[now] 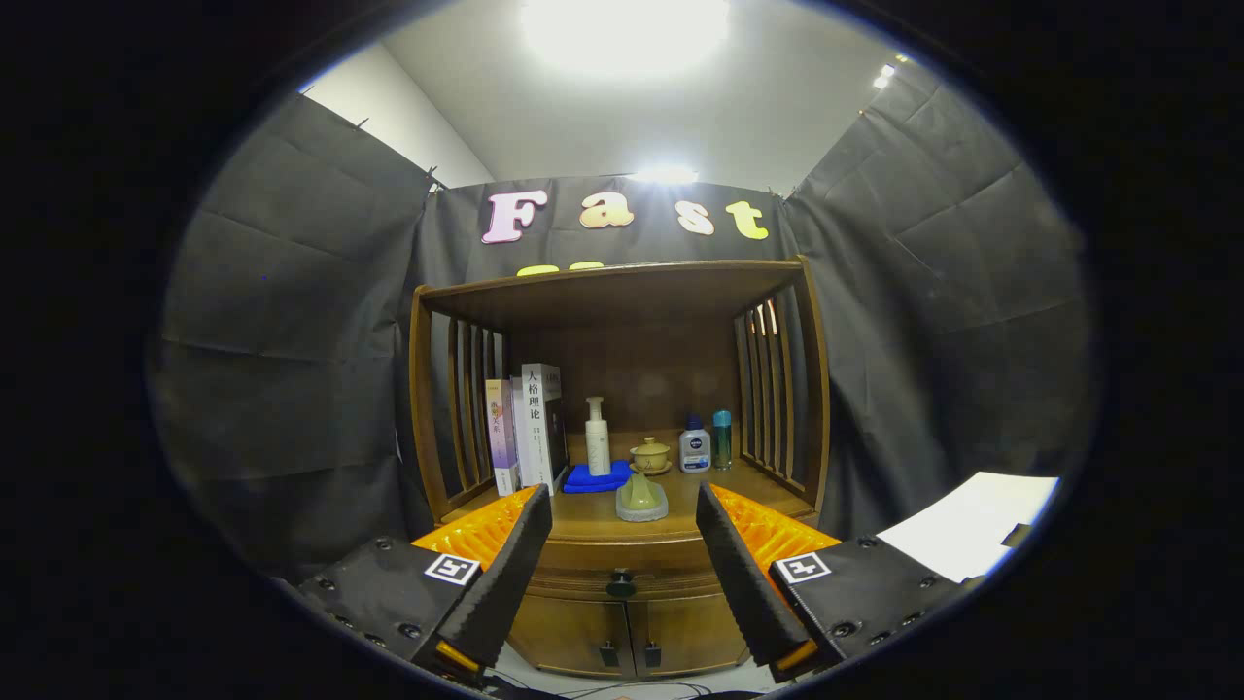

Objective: Pull open the drawer, take out the items inside it, and place them on the countertop above the cabinet.

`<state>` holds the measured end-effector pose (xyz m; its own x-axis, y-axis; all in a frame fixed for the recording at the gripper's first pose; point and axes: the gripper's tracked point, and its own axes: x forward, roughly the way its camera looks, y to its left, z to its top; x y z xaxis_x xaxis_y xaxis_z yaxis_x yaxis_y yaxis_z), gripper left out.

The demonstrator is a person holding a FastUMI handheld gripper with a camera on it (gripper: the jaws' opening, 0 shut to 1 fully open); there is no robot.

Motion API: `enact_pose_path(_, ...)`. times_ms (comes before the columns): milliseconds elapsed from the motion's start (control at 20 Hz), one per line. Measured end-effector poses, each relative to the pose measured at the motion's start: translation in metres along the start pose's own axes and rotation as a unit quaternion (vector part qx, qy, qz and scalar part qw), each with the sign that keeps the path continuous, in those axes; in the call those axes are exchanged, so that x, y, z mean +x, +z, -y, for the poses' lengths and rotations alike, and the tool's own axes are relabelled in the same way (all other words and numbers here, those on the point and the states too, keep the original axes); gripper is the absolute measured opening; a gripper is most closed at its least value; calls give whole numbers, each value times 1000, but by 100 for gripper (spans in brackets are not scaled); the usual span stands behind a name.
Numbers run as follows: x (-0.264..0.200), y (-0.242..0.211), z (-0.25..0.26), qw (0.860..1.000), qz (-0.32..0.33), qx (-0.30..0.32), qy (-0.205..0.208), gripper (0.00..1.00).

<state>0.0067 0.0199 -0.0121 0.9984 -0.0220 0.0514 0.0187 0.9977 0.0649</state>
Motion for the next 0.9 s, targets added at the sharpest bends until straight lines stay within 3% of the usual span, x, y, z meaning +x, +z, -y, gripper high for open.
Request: enact_pose_path(900, 0, -10, 3, 1000, -6, -6, -4, 95)
